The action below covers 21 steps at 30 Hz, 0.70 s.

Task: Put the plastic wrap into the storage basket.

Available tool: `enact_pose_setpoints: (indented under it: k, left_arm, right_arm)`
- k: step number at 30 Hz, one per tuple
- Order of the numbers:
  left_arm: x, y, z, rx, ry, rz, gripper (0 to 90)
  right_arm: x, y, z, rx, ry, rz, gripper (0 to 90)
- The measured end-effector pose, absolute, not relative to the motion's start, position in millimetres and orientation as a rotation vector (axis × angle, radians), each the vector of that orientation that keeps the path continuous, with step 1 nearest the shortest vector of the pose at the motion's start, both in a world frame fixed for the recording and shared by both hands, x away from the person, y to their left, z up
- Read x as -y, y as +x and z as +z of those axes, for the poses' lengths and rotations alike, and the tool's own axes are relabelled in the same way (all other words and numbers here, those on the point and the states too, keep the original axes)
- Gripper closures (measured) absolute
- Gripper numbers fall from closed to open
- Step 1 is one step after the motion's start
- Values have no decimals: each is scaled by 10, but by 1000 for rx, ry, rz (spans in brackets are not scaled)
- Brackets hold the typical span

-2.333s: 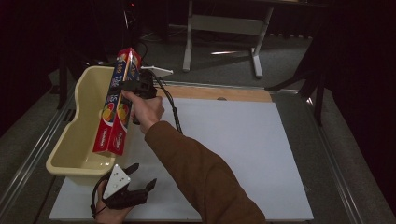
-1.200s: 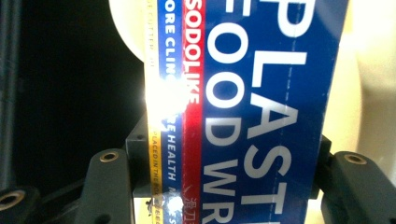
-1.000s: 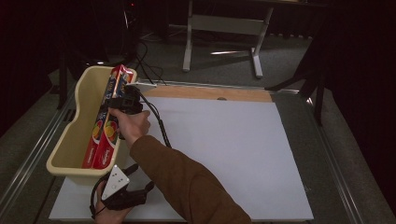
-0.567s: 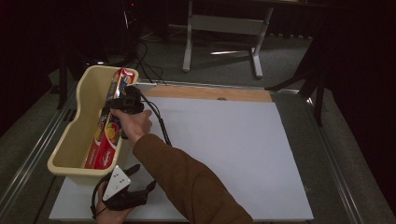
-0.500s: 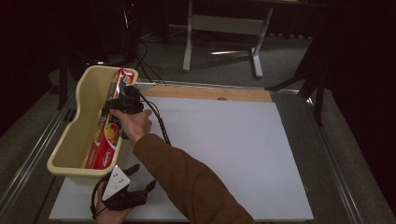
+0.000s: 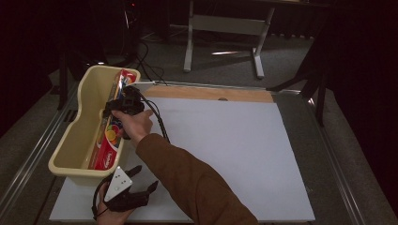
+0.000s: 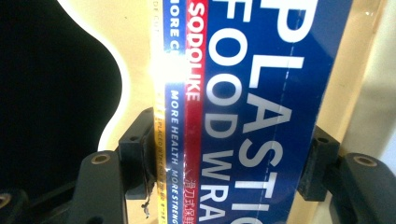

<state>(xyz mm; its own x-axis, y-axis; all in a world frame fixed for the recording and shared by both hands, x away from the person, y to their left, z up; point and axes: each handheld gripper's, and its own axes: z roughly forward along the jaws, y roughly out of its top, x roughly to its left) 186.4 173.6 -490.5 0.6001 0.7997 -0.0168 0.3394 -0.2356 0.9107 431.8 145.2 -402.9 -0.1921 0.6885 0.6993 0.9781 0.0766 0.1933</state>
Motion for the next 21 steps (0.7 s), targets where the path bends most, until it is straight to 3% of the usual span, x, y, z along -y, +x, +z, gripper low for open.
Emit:
enact_pose_setpoints:
  k: [21]
  left_arm:
    - [-1765, 1871, -4899, -950, 1809, 584, 244]
  right_arm:
    - [-1322, 4289, -3894, 2027, -1496, -930, 345]
